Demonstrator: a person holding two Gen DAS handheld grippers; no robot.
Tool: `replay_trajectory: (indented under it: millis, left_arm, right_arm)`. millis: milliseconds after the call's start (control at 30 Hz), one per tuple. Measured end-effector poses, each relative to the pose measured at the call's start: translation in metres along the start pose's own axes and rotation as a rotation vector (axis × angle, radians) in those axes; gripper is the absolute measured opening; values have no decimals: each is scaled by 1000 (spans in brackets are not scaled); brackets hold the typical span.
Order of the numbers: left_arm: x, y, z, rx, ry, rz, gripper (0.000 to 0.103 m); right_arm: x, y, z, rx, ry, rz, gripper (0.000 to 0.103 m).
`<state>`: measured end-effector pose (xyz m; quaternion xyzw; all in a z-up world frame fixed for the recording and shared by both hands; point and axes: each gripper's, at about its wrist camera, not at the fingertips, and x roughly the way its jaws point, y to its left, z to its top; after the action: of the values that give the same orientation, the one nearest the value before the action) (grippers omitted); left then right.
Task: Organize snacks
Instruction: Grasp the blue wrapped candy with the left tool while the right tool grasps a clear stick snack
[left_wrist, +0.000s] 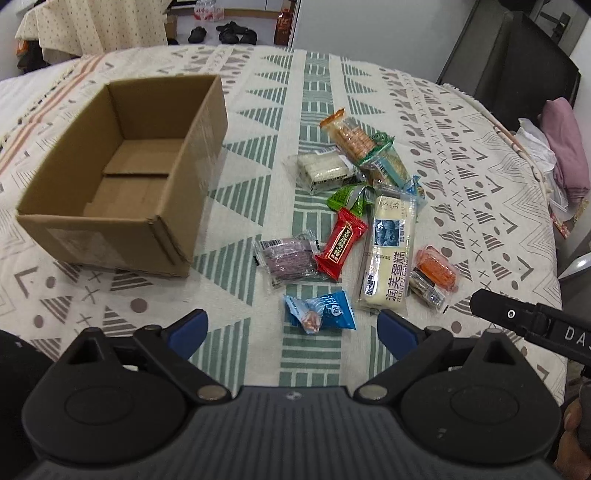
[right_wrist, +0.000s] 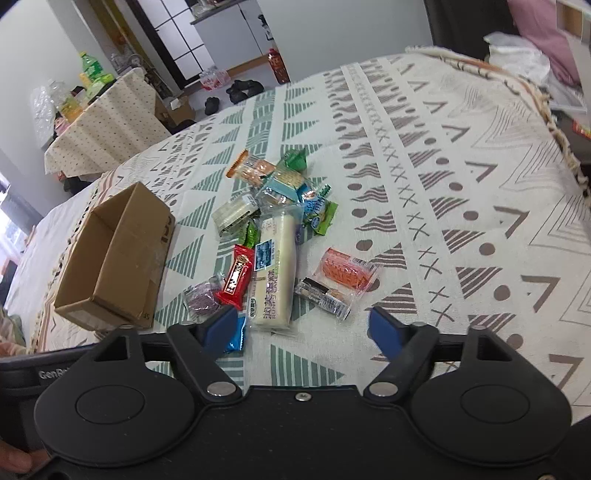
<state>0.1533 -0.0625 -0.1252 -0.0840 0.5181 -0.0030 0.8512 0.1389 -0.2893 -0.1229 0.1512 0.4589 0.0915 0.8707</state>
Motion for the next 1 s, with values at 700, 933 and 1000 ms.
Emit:
replay_trajectory:
  millis: [700, 933, 1000]
  left_arm:
    - [75, -8, 6, -122, 134, -13, 53]
    - [84, -5, 4, -160, 141, -21, 31]
    - [83, -3, 3, -166, 138, -21, 30]
  right_arm:
    - [58, -10, 21, 1, 86, 1, 43]
    - [78, -6, 24, -29, 112, -18, 41]
    - [84, -5, 24, -34, 128, -21, 41]
